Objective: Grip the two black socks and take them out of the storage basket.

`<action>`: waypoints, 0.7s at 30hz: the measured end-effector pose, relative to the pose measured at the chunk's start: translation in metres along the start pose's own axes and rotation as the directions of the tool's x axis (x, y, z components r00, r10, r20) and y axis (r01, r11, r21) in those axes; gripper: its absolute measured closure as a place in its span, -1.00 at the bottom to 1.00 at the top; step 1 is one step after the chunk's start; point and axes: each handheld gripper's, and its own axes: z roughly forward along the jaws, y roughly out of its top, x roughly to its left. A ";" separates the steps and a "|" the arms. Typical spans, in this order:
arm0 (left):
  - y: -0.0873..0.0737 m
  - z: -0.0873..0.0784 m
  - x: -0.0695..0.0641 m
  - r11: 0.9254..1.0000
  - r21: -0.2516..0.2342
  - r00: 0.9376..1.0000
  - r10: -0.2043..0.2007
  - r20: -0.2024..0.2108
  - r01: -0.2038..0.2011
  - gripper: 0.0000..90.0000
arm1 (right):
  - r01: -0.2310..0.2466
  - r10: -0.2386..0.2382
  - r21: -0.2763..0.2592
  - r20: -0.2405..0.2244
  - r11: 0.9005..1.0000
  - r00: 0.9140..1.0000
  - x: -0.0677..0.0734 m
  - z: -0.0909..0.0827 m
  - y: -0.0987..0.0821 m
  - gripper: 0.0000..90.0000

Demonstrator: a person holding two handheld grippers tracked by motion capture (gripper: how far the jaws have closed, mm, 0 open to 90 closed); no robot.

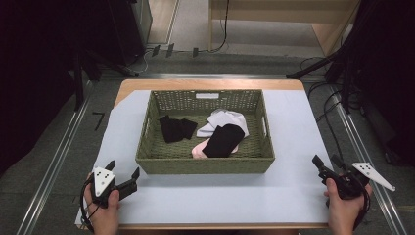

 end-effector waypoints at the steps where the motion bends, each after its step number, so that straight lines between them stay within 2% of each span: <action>1: 0.000 0.000 0.000 1.000 0.004 1.000 -0.003 0.002 0.003 -0.62 | 0.000 0.000 0.000 0.000 1.000 1.000 0.000 0.000 0.000 -0.56; 4: 0.001 0.003 0.001 0.999 0.034 1.000 -0.012 -0.002 0.012 -0.62 | 0.012 -0.012 -0.034 0.021 0.999 1.000 0.002 -0.003 -0.001 -0.40; 5: 0.002 0.004 0.001 0.999 0.035 1.000 -0.012 -0.003 0.012 -0.62 | 0.044 -0.042 -0.040 0.038 0.998 0.998 0.002 -0.005 0.000 -0.26; 7: 0.001 0.003 0.000 1.000 0.029 1.000 -0.006 0.001 0.006 -0.62 | 0.061 -0.059 -0.035 0.051 0.998 0.997 0.003 -0.005 0.002 -0.21; 9: 0.001 0.003 0.001 1.000 0.025 1.000 -0.010 0.008 0.010 -0.62 | 0.036 -0.035 -0.038 0.037 0.999 0.999 0.008 -0.007 0.010 -0.09; 11: 0.001 0.003 0.002 1.000 0.024 1.000 -0.018 0.006 0.018 -0.62 | 0.033 -0.032 -0.043 0.029 0.999 0.999 0.012 -0.008 0.013 -0.07; 14: 0.002 0.004 0.002 0.999 0.037 1.000 -0.019 0.002 0.019 -0.62 | 0.037 -0.037 -0.053 0.009 0.998 0.999 0.026 -0.007 0.024 -0.05; 15: 0.002 0.004 0.002 0.999 0.039 1.000 -0.016 0.003 0.016 -0.62 | 0.040 -0.039 -0.060 0.010 0.997 0.999 0.039 -0.005 0.032 -0.05; 16: 0.002 0.004 0.002 0.999 0.038 1.000 -0.014 0.004 0.013 -0.62 | 0.040 -0.039 -0.060 0.010 0.997 0.999 0.039 -0.005 0.032 -0.05; 18: 0.001 0.003 0.002 0.999 0.030 1.000 -0.013 0.008 0.013 -0.62 | 0.074 -0.074 -0.066 -0.001 0.995 0.997 0.052 -0.001 0.040 -0.05; 19: 0.001 0.002 0.002 1.000 0.017 1.000 -0.014 0.010 0.014 -0.62 | 0.099 -0.101 -0.075 -0.022 0.992 0.995 0.065 0.003 0.048 -0.06; 20: 0.001 0.002 0.002 1.000 0.017 1.000 -0.014 0.010 0.014 -0.62 | 0.099 -0.101 -0.075 -0.022 0.992 0.995 0.065 0.003 0.048 -0.06; 21: 0.000 0.001 0.002 1.000 0.011 1.000 -0.017 0.012 0.017 -0.62 | 0.111 -0.113 -0.072 -0.029 0.991 0.993 0.072 0.005 0.053 -0.06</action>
